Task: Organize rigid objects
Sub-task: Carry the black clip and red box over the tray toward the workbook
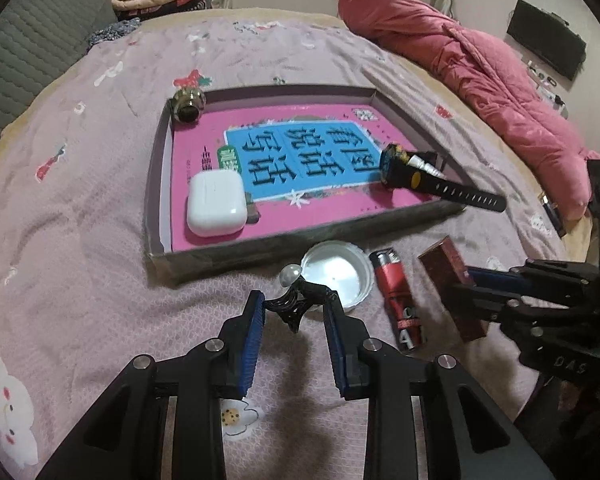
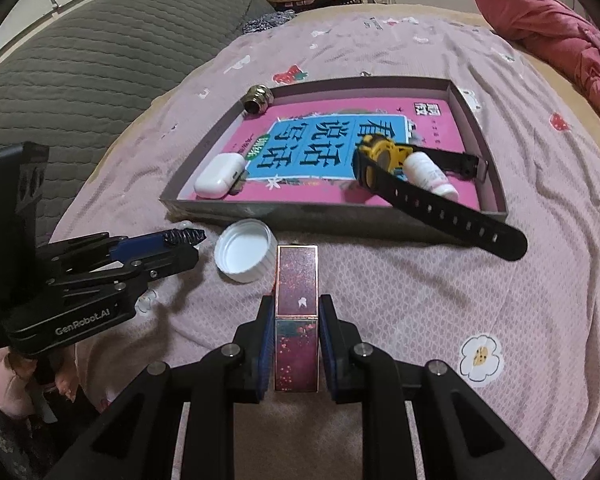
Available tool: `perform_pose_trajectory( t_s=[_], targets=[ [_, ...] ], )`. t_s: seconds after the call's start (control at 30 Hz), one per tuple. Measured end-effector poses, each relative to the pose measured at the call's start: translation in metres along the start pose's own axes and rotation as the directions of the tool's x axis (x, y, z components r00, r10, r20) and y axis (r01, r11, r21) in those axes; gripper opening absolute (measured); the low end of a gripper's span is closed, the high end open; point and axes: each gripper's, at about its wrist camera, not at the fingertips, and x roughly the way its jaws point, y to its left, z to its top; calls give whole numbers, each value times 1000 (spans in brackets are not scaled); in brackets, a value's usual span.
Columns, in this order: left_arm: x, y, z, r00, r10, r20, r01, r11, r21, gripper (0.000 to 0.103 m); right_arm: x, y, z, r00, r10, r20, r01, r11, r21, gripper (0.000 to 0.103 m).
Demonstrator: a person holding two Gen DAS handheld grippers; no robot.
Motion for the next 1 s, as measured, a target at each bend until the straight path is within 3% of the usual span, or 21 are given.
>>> perform_pose_trajectory(
  t_s=[0.4, 1.0],
  targets=[
    [-18, -9, 18, 999, 5, 44, -4, 1000, -15, 30, -11, 9, 18, 999, -6, 34, 7, 1000, -28, 21],
    [-12, -7, 54, 997, 31, 76, -28, 999, -44, 30, -6, 21, 61, 996, -21, 82, 27, 997, -69, 21]
  ],
)
